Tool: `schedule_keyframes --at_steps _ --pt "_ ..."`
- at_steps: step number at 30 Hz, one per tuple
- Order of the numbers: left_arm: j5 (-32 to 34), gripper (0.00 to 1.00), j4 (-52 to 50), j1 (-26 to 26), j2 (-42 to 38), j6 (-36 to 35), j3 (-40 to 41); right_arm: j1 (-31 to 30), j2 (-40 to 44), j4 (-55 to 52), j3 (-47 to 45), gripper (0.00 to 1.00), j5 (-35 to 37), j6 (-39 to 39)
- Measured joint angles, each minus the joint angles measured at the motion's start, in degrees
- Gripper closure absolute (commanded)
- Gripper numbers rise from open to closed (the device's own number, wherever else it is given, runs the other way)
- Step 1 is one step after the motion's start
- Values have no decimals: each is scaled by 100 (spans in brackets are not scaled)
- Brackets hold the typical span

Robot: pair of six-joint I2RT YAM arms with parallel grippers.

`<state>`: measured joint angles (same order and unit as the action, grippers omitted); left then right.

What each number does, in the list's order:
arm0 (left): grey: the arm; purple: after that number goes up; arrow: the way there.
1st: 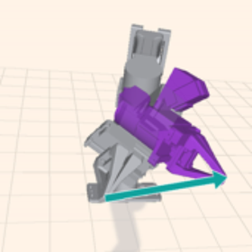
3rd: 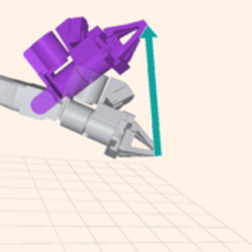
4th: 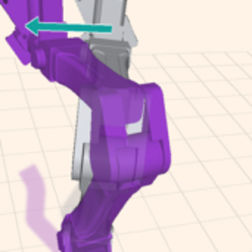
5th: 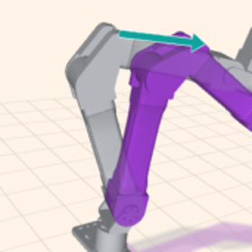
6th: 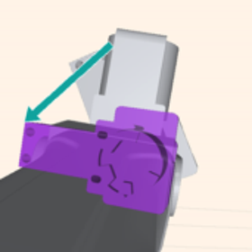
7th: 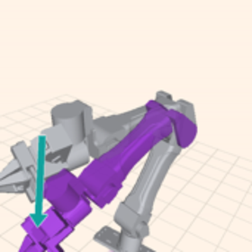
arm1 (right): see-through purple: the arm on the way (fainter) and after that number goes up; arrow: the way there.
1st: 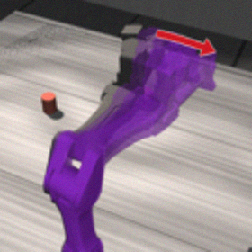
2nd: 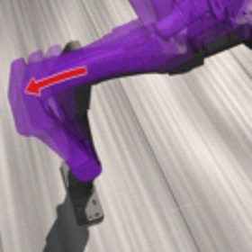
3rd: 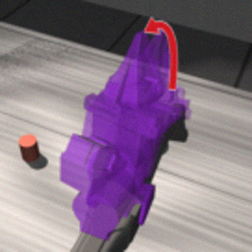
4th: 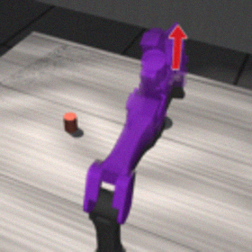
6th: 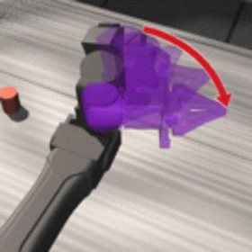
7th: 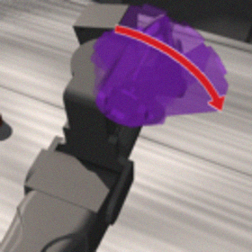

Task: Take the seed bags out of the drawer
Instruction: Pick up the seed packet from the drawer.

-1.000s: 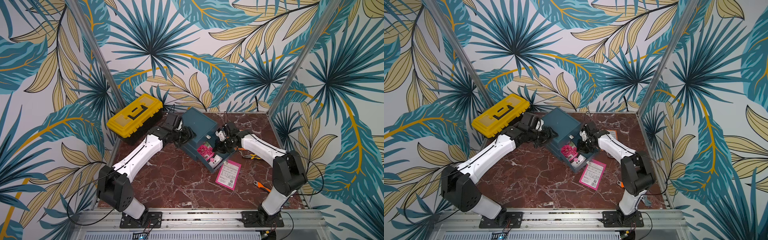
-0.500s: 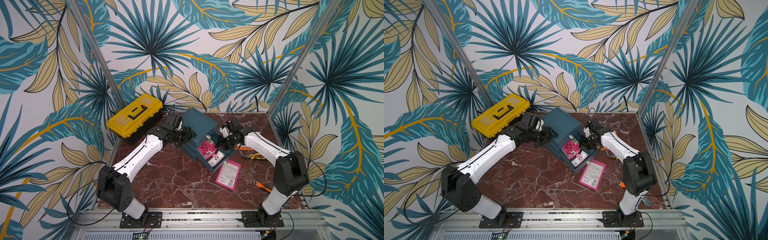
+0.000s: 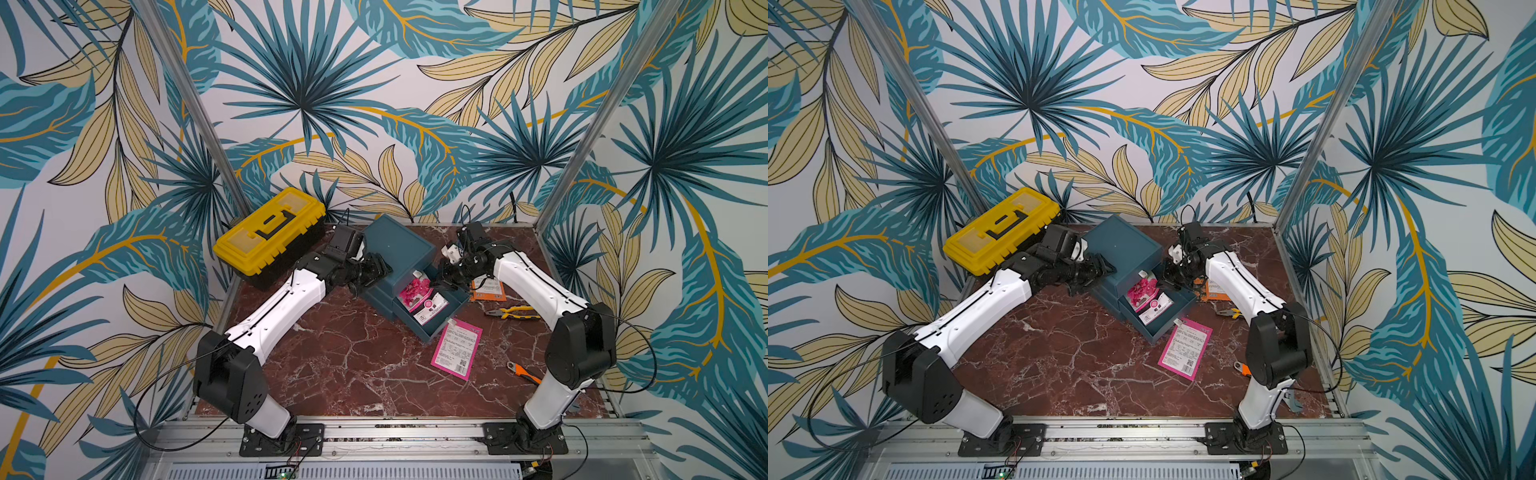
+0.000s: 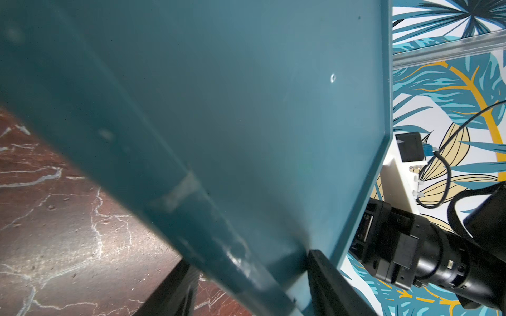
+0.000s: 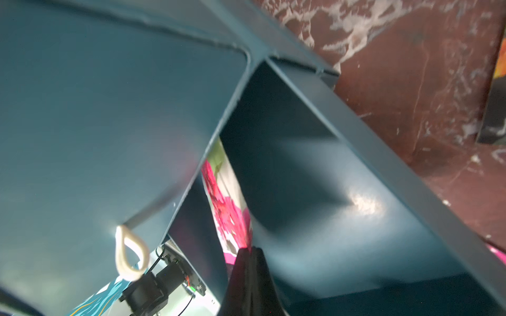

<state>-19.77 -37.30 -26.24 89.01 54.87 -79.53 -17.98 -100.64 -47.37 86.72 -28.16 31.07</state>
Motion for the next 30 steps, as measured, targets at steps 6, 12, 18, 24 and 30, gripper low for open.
schedule_keyframes --at_steps 6,12,18,24,30 --pt "-4 34 9 0 4 2 2 22 0 -402 90 100 -111 17" --pt "-20 34 15 0 7 2 0 168 20 -754 101 100 -149 -63" --pt "-22 34 15 0 7 0 0 254 354 -999 48 100 -144 -197" --pt "-22 34 13 0 7 -2 2 293 1036 -1167 -219 100 -140 -286" --pt "-24 34 13 0 7 -7 0 422 2009 -1287 -654 100 13 -304"
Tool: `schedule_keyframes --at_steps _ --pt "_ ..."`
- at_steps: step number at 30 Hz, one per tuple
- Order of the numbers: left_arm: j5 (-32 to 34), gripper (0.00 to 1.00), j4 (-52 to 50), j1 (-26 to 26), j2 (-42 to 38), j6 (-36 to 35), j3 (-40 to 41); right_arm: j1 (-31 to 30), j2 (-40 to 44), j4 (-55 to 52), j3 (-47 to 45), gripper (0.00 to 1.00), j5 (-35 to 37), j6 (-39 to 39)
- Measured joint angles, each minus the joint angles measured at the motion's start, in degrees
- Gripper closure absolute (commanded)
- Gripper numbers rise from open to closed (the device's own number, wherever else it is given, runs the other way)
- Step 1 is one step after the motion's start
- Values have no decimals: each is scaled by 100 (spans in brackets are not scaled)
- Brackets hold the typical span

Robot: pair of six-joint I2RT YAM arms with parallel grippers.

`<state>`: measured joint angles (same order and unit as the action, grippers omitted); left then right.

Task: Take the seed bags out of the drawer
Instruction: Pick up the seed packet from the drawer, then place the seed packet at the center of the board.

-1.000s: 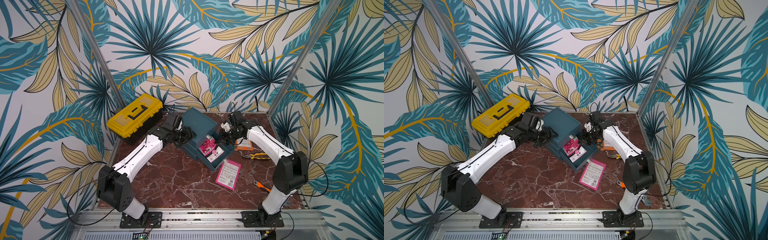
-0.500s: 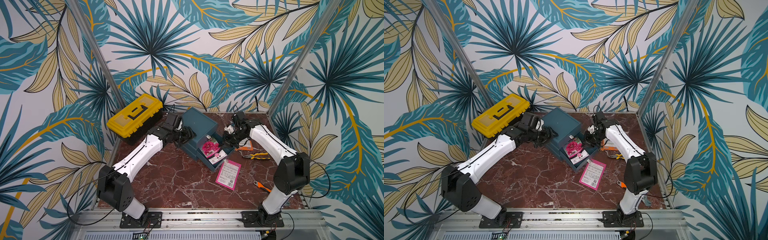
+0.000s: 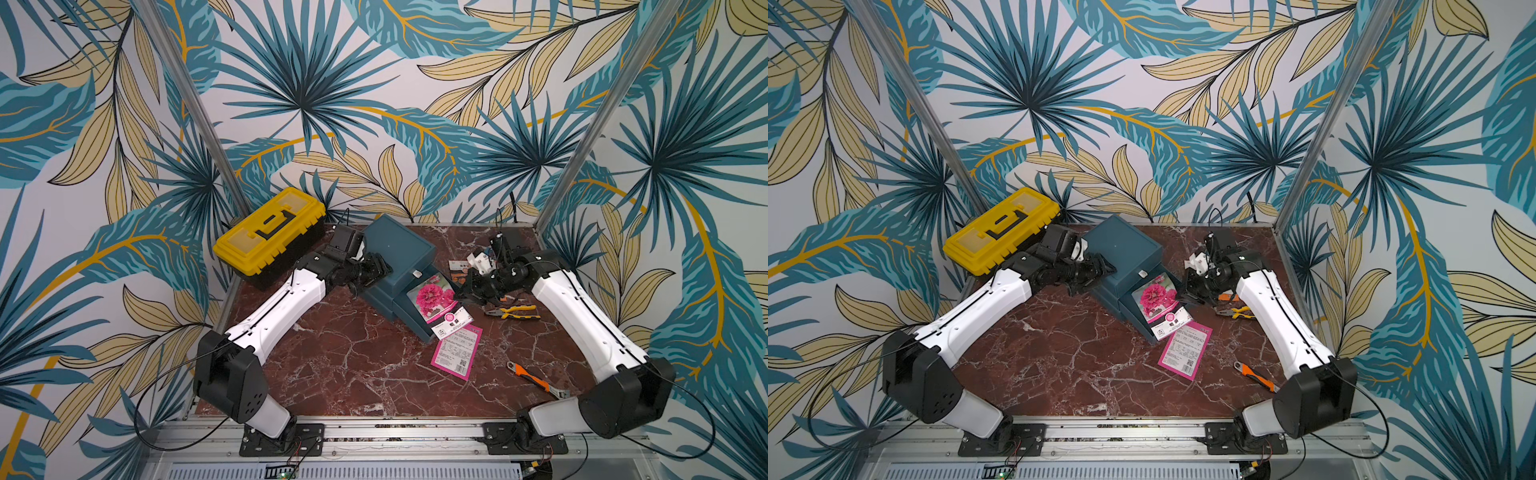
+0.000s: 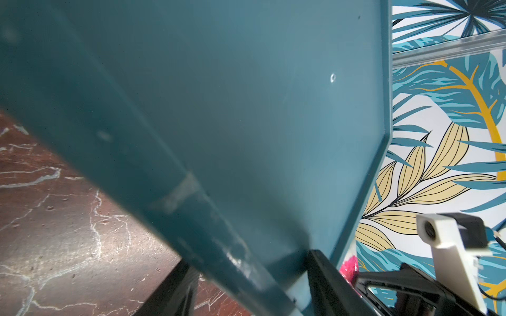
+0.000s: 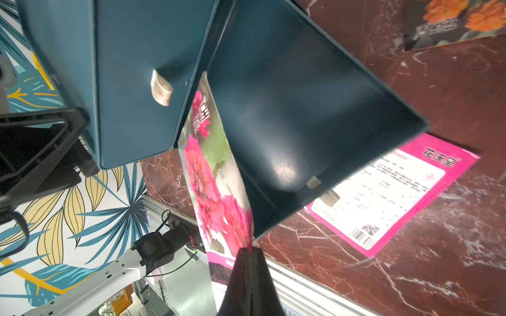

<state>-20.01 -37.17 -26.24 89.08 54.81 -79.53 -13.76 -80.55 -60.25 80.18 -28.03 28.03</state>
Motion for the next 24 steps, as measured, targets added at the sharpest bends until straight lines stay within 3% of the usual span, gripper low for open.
schedule_keyframes --at_steps 11,17,24 --pt "-70 34 -7 4 0 -37 0 1027 2188 -201 -1217 100 1543 518" --pt "-85 34 -11 4 0 -44 0 1204 2229 -184 -2164 100 2223 938" --pt "-109 34 -13 7 0 -63 0 1261 2041 341 -3274 100 2210 1303"
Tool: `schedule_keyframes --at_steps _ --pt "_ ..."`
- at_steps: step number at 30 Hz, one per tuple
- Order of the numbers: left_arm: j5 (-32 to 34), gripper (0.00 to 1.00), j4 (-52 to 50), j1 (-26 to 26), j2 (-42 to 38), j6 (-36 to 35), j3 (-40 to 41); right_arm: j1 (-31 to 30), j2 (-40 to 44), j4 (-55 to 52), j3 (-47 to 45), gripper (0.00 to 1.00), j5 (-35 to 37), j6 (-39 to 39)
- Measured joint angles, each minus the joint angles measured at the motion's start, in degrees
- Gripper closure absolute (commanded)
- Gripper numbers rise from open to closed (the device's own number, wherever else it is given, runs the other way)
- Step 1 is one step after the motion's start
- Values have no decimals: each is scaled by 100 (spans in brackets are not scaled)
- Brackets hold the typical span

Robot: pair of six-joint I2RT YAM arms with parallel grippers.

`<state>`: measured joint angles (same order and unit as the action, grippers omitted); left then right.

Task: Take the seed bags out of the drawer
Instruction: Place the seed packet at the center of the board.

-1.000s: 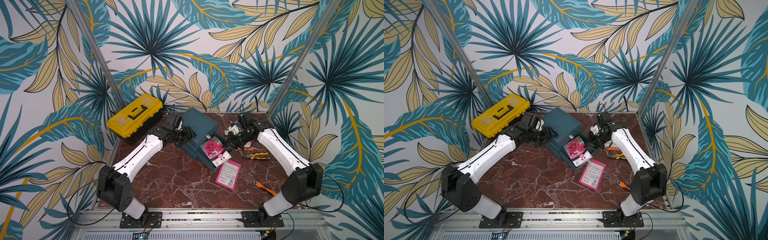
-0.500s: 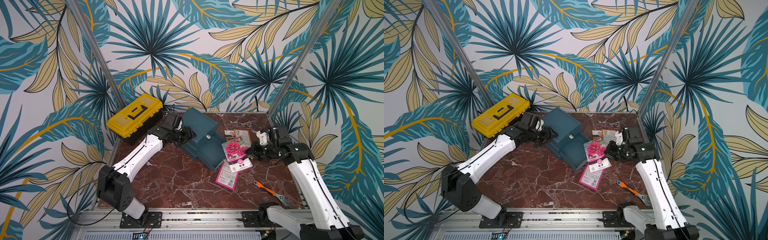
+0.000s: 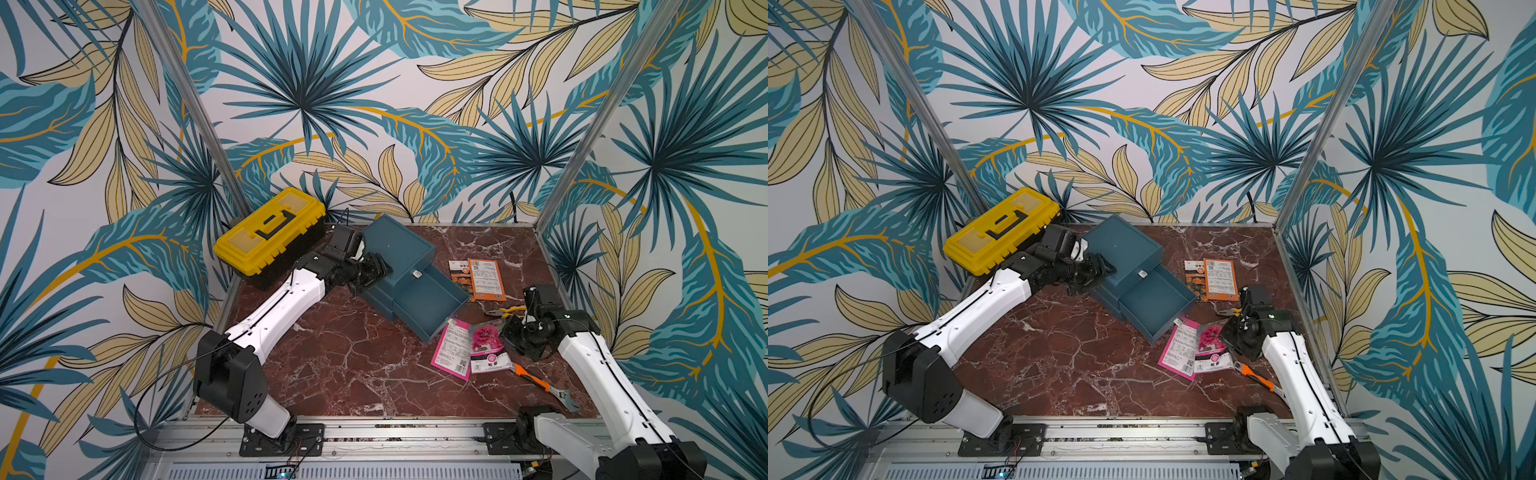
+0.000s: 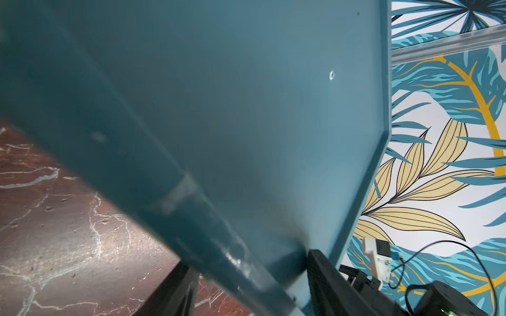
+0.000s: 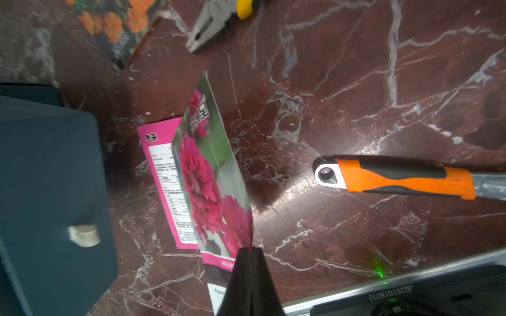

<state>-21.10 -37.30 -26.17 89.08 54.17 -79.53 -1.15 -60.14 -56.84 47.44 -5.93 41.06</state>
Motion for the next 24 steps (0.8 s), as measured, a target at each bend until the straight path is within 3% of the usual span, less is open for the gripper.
schedule_keyframes --at_steps 8,14,19,24 --pt "-79 34 -11 2 0 -42 0 0 -144 1012 -859 100 -483 492" --pt "-105 34 -13 2 0 -42 2 0 -267 1480 -1032 80 -610 614" --pt "-120 34 -13 2 0 -42 2 0 -348 1499 -1202 56 -553 546" --pt "-125 34 -15 2 0 -42 2 2 -352 1486 -1209 52 -485 470"
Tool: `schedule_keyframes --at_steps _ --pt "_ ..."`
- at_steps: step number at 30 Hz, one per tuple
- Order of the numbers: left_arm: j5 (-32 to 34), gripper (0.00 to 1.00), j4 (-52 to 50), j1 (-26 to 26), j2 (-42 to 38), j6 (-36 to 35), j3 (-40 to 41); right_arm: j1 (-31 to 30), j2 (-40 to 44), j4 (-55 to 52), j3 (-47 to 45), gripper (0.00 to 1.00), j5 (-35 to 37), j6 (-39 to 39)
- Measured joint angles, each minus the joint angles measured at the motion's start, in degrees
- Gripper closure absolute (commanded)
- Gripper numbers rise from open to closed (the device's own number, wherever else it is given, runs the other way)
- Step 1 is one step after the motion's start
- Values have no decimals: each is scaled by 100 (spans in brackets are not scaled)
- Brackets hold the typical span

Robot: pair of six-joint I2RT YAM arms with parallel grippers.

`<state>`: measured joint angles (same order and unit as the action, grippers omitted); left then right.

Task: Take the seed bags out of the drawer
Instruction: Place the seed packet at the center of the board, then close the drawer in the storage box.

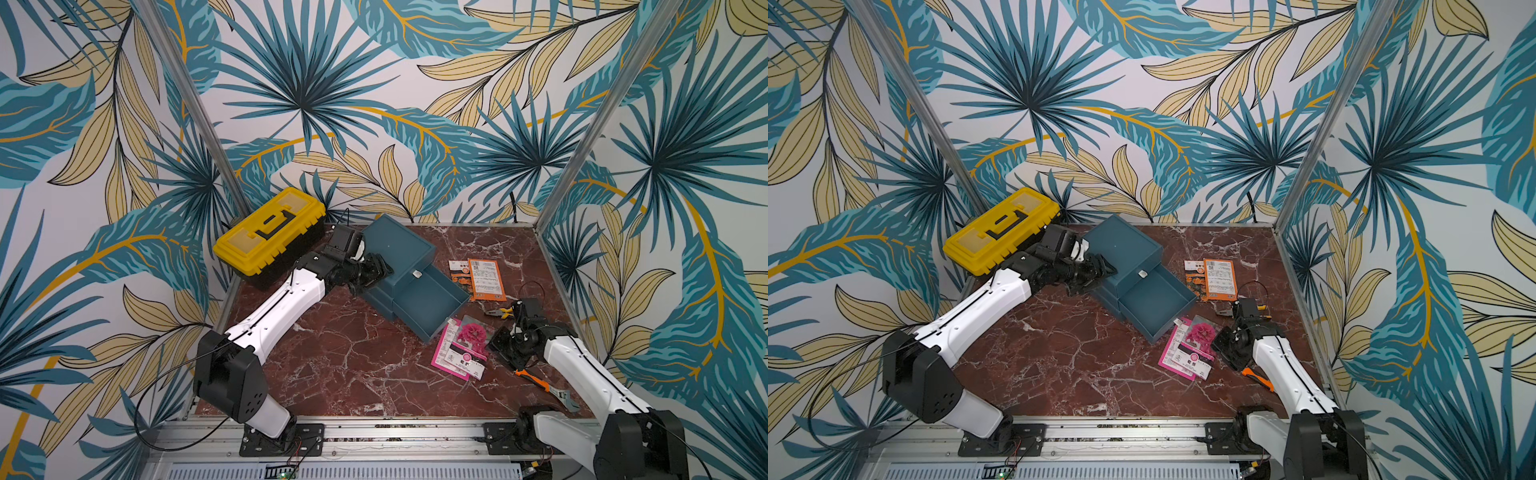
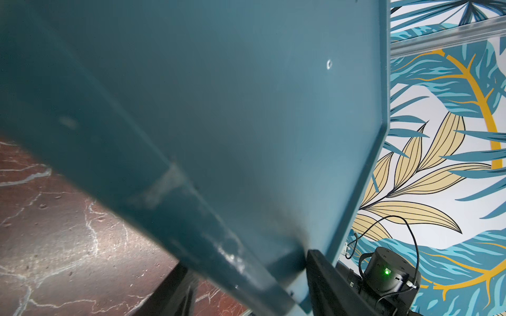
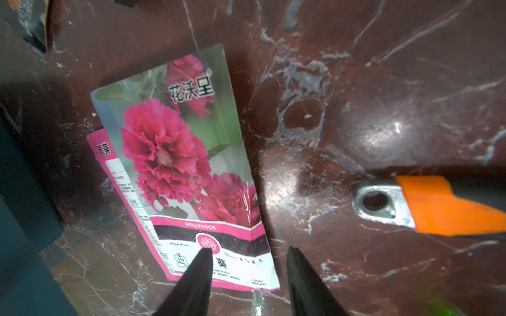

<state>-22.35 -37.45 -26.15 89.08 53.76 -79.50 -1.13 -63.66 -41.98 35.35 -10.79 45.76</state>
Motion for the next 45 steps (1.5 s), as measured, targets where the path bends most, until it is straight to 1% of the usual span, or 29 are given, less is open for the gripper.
schedule_keyframes --at_steps 2,7,9,12,20,31,40,45 --pt "0 34 -2 0 0 0 0 2 9 2 26 58 -22 -9" --pt "2 34 -9 0 -2 0 0 -15 52 306 236 81 -422 85" --pt "2 34 -9 0 -2 0 0 -52 -2 538 345 87 -612 188" --pt "2 34 -9 0 -2 0 0 -192 -282 933 520 92 -883 367" --pt "4 34 -9 0 -4 4 0 -848 -1178 1681 1172 94 -1250 804" --pt "52 34 -57 0 -105 7 0 -1147 -1910 2249 1912 94 -1482 1364" --pt "111 34 -120 0 -221 9 9 -1696 -2859 3187 2347 94 -1694 1945" --pt "190 33 -177 2 -308 9 11 -1816 -3305 3687 2612 94 -1759 2302"
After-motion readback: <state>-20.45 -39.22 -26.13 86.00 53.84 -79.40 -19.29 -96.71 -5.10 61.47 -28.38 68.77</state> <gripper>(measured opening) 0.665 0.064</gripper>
